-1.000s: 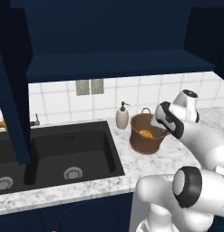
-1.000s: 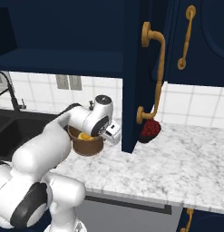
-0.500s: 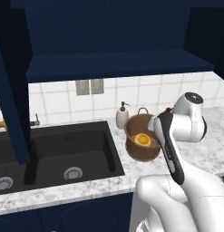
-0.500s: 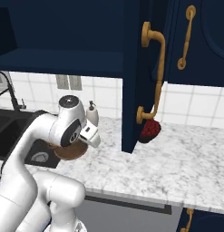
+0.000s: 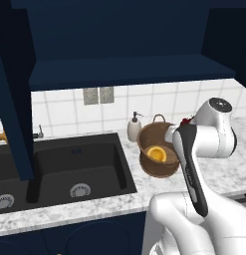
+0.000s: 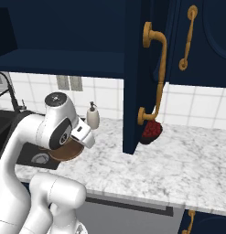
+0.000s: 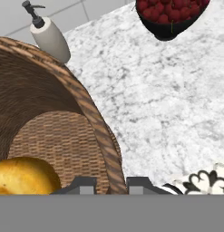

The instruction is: Open the cabinet, pick up the bread from the cabinet and place it in the basket. Then move the basket to the dining counter.

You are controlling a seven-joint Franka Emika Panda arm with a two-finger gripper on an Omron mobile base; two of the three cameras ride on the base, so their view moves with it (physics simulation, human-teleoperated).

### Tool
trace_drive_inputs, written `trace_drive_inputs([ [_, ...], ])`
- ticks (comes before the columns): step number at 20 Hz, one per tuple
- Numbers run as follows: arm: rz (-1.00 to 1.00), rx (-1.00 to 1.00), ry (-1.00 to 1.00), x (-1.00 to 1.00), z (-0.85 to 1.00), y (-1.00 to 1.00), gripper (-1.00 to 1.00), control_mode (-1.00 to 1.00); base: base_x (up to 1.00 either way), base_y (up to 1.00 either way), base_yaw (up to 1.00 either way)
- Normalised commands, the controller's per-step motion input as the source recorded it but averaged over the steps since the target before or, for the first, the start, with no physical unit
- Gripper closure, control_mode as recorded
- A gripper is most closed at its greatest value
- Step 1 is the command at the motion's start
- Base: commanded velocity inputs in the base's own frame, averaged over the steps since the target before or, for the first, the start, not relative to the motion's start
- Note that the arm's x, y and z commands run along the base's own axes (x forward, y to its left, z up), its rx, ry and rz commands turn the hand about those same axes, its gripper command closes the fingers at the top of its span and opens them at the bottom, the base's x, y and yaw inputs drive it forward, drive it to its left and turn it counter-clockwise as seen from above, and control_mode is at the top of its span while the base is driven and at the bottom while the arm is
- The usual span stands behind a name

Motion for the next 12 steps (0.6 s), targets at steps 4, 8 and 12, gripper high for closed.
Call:
trace_drive_inputs([
  [4, 0.0, 0.06, 0.05, -0.27, 0.15, -0.2, 1.0, -1.0, 0.0, 0.0, 0.0],
  [8, 0.0, 0.08, 0.07, -0.06, 0.0, -0.08, 1.0, -1.0, 0.0, 0.0, 0.0],
  [12, 0.0, 0.04, 0.0, 0.0, 0.0, -0.02, 1.0, -1.0, 0.0, 0.0, 0.0],
])
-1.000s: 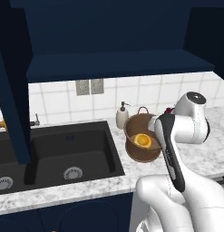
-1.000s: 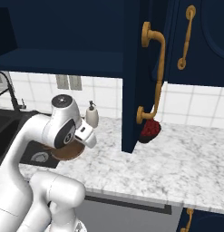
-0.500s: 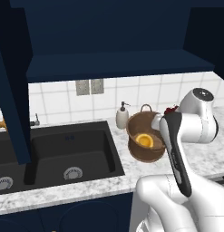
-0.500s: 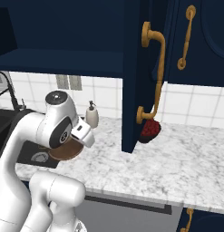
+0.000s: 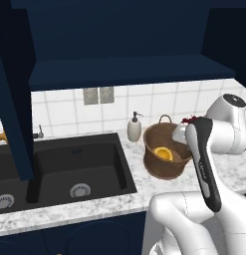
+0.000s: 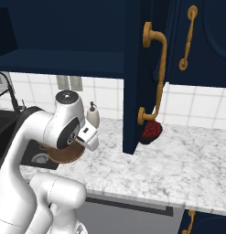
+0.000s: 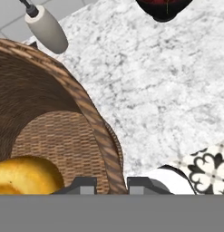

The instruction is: Open the cabinet, pick up the bread from the cabinet and place it in the basket. Then move the basket to the dining counter.

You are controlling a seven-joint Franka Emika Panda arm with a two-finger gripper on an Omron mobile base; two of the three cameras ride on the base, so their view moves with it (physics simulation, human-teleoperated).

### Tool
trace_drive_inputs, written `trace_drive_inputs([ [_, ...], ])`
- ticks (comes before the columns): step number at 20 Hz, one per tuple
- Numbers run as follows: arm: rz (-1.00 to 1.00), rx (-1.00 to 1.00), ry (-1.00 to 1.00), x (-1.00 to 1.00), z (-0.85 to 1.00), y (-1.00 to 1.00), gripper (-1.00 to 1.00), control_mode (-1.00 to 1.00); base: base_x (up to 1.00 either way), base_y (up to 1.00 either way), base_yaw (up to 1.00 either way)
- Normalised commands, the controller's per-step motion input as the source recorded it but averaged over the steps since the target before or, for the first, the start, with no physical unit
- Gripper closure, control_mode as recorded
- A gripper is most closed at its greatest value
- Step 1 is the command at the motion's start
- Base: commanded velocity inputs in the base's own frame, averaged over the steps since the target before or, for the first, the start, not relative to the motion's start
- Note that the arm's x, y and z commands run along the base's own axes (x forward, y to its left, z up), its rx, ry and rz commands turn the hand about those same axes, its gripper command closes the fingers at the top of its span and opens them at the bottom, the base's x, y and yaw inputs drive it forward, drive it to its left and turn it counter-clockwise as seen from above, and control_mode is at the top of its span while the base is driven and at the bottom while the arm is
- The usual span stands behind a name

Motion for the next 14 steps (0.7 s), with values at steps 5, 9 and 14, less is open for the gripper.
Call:
trace_drive_inputs([
  [5, 0.0, 0.0, 0.0, 0.0, 0.0, 0.0, 1.0, -1.0, 0.0, 0.0, 0.0],
  [9, 0.0, 0.0, 0.0, -0.11, 0.0, 0.0, 1.0, 1.0, -0.24, 0.0, -0.01],
  [14, 0.0, 0.0, 0.0, 0.0, 0.0, 0.0, 1.0, 1.0, -1.0, -0.12, -0.09],
])
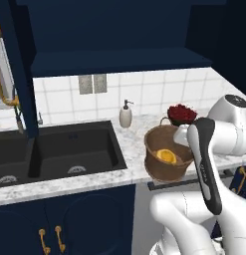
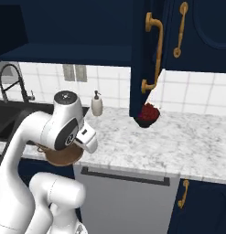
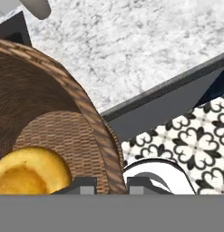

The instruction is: Open the cabinet, pick up the bread from the cabinet and place it in the basket. Then move the basket to the dining counter.

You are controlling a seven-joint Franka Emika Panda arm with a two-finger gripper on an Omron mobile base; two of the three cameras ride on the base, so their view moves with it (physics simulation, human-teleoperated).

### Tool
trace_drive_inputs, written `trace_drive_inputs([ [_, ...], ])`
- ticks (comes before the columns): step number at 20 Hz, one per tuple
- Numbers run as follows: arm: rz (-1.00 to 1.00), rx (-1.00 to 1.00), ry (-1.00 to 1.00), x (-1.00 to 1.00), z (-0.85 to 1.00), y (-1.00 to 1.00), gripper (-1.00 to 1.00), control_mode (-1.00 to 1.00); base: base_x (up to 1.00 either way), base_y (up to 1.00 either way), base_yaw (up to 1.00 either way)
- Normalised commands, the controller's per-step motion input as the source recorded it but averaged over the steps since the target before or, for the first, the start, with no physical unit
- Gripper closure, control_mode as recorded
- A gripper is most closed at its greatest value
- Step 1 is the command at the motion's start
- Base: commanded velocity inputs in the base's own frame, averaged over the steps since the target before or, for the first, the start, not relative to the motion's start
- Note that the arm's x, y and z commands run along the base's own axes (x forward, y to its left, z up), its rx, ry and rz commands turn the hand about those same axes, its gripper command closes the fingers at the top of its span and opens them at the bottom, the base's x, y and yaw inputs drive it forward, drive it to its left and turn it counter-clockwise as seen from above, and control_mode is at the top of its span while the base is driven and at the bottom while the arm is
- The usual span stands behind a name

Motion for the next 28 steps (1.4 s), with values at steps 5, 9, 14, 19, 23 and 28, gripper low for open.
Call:
trace_drive_inputs([
  [5, 0.0, 0.0, 0.0, 0.0, 0.0, 0.0, 1.0, 1.0, -1.0, -0.23, -0.23],
  [9, 0.0, 0.0, 0.0, 0.0, 0.0, 0.0, 1.0, 1.0, -0.36, 0.49, -0.77],
  [14, 0.0, 0.0, 0.0, 0.0, 0.0, 0.0, 1.0, 1.0, 0.0, 0.4, -0.91],
  [19, 0.0, 0.0, 0.0, 0.0, 0.0, 0.0, 1.0, 1.0, 0.0, 0.38, -0.92],
  [23, 0.0, 0.0, 0.0, 0.0, 0.0, 0.0, 1.0, 1.0, 0.0, 0.38, -0.93],
  [28, 0.0, 0.0, 0.0, 0.0, 0.0, 0.0, 1.0, 1.0, 0.0, 0.37, -0.93],
])
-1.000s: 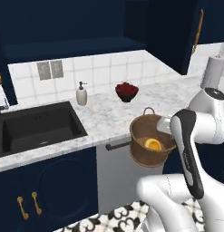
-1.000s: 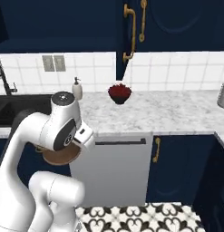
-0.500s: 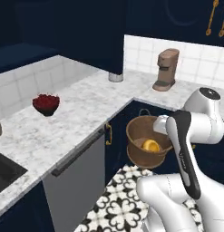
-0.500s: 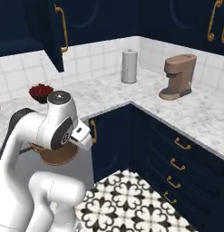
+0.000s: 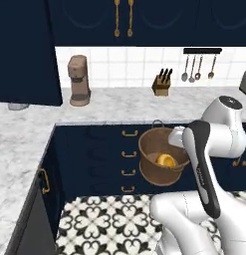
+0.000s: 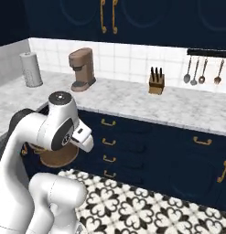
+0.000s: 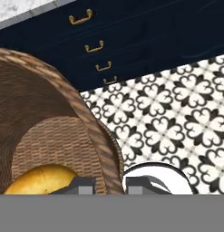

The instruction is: Open the cabinet, pick up the bread from the cabinet and place it in the basket. Then move the basket to the dining counter.

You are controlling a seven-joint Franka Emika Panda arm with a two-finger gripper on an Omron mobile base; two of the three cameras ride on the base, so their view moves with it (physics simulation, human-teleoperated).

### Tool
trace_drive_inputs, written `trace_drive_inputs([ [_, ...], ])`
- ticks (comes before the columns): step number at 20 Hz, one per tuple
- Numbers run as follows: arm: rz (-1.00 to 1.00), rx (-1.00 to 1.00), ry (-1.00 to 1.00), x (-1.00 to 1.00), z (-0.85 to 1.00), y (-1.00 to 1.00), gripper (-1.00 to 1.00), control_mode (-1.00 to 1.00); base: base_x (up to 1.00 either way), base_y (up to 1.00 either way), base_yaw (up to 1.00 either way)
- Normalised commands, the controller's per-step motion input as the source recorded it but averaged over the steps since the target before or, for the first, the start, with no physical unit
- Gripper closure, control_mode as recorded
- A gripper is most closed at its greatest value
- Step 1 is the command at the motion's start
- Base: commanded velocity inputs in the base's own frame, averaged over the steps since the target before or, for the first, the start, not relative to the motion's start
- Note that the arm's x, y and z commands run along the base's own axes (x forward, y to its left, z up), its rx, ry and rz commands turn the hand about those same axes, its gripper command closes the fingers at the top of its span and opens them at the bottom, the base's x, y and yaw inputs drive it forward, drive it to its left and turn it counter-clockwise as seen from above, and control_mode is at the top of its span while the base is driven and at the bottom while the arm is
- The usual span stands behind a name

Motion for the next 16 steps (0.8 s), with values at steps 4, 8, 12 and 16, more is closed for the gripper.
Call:
trace_drive_inputs([
  [4, 0.0, 0.0, 0.0, 0.0, 0.0, 0.0, 1.0, 1.0, 0.0, 0.31, -0.95],
  [8, 0.0, 0.0, 0.0, 0.0, 0.0, 0.0, 1.0, 1.0, 0.0, 0.25, -0.97],
  [12, 0.0, 0.0, 0.0, 0.0, 0.0, 0.0, 1.0, 1.0, 0.0, 0.2, -0.95],
  [16, 0.0, 0.0, 0.0, 0.0, 0.0, 0.0, 1.0, 1.0, 0.0, 0.18, -0.94],
])
